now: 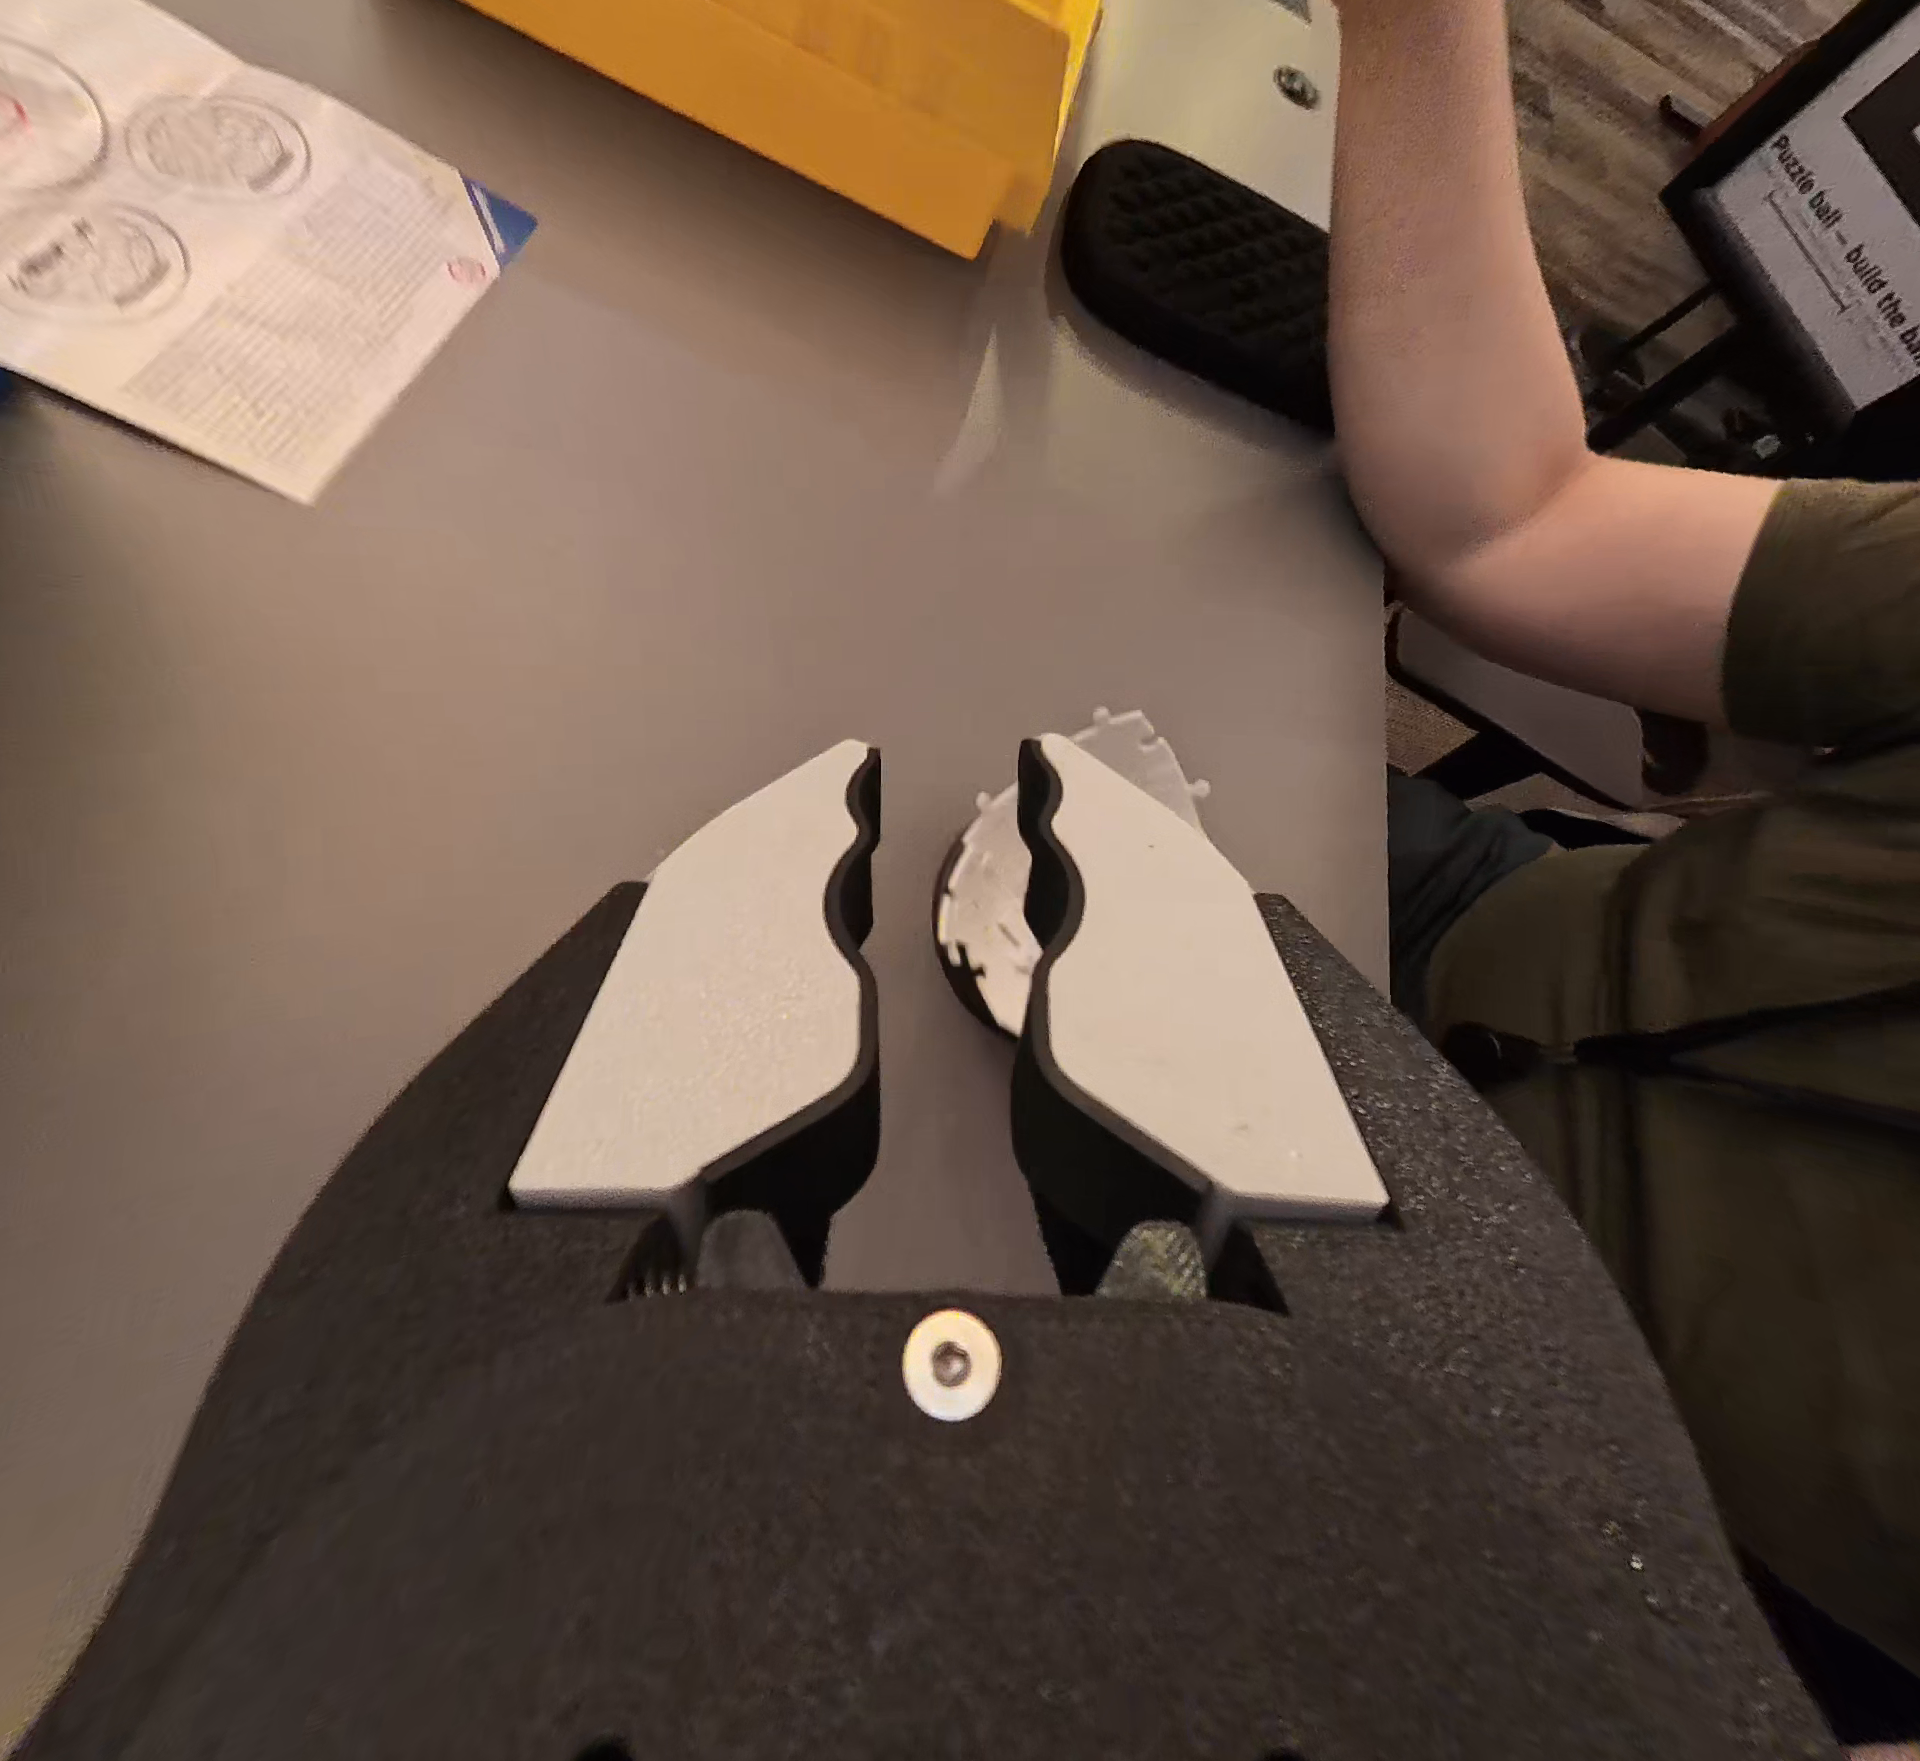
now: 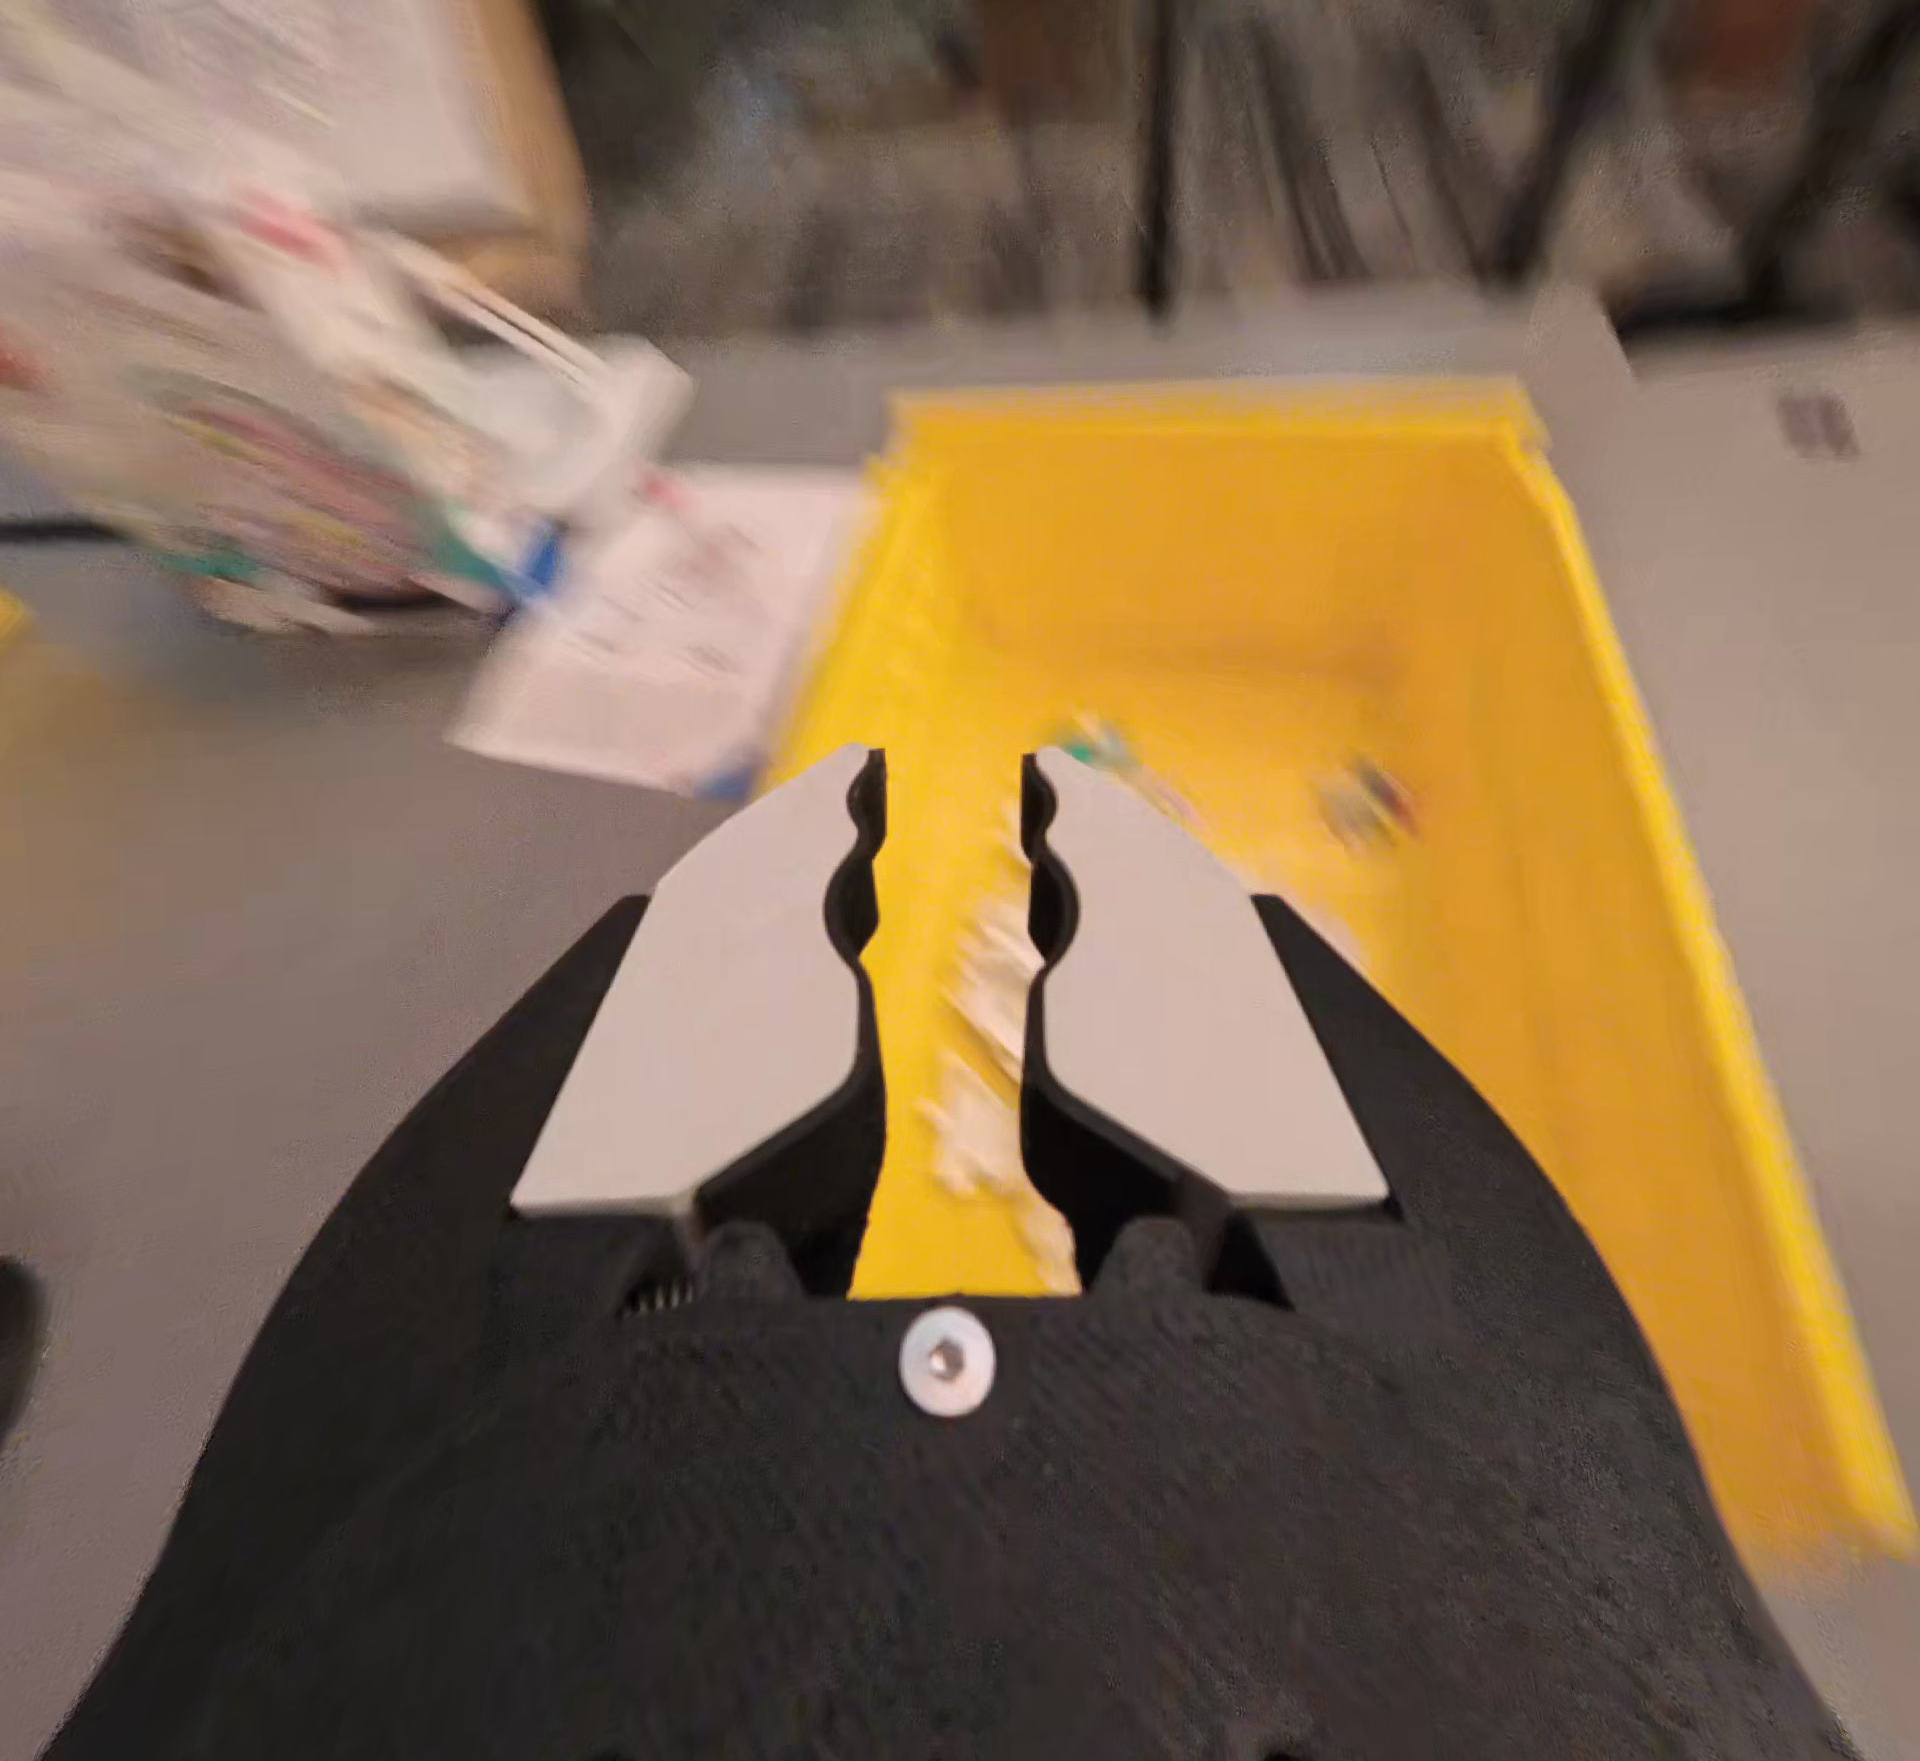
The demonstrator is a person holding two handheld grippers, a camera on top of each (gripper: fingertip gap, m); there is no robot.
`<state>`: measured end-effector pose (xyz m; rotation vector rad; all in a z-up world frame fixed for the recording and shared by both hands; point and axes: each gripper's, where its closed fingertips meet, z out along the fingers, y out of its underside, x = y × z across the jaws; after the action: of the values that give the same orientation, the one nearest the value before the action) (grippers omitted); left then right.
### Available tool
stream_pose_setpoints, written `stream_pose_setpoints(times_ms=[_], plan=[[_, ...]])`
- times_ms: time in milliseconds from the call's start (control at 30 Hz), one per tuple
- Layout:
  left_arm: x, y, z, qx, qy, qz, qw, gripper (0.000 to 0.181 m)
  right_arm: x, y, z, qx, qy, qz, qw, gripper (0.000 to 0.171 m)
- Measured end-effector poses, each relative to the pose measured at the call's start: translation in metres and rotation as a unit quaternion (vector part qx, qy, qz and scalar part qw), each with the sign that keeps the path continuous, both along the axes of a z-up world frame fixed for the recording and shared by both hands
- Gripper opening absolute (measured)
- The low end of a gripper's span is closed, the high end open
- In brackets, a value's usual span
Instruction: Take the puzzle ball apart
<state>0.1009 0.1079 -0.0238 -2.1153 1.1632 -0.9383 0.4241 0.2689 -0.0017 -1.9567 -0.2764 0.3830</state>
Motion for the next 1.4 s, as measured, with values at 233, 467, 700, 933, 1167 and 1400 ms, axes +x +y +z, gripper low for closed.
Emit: stream_pose_setpoints(times_ms=[233, 467, 700, 933, 1167, 1400], plan=[[-0.007, -0.021, -0.053, -0.021, -0.039, 0.021, 0.999, 0.028, -0.26, -0.134, -0.009, -0.042, 0.066, 0.492, 0.867, 0.021], [0.003, -0.03, -0.098, -0.094, -0.023, 0.014, 0.995, 0.031, -0.299, -0.165, -0.093, -0.186, 0.01, 0.562, 0.806, 0.018], [0.013, -0.041, -0.122, -0.128, 0.005, -0.012, 0.992, 0.026, -0.3, -0.194, -0.137, -0.285, -0.029, 0.599, 0.748, 0.021], [0.018, -0.044, -0.118, -0.136, -0.027, -0.033, 0.99, 0.004, -0.298, -0.208, -0.146, -0.311, -0.033, 0.628, 0.712, 0.006], [0.018, -0.045, -0.109, -0.044, -0.033, -0.076, 0.996, 0.006, -0.298, -0.21, -0.14, -0.332, 0.045, 0.663, 0.669, 0.008], [-0.004, -0.038, -0.097, -0.104, -0.027, -0.012, 0.994, 0.02, -0.306, -0.191, -0.132, -0.269, 0.037, 0.642, 0.717, 0.029]])
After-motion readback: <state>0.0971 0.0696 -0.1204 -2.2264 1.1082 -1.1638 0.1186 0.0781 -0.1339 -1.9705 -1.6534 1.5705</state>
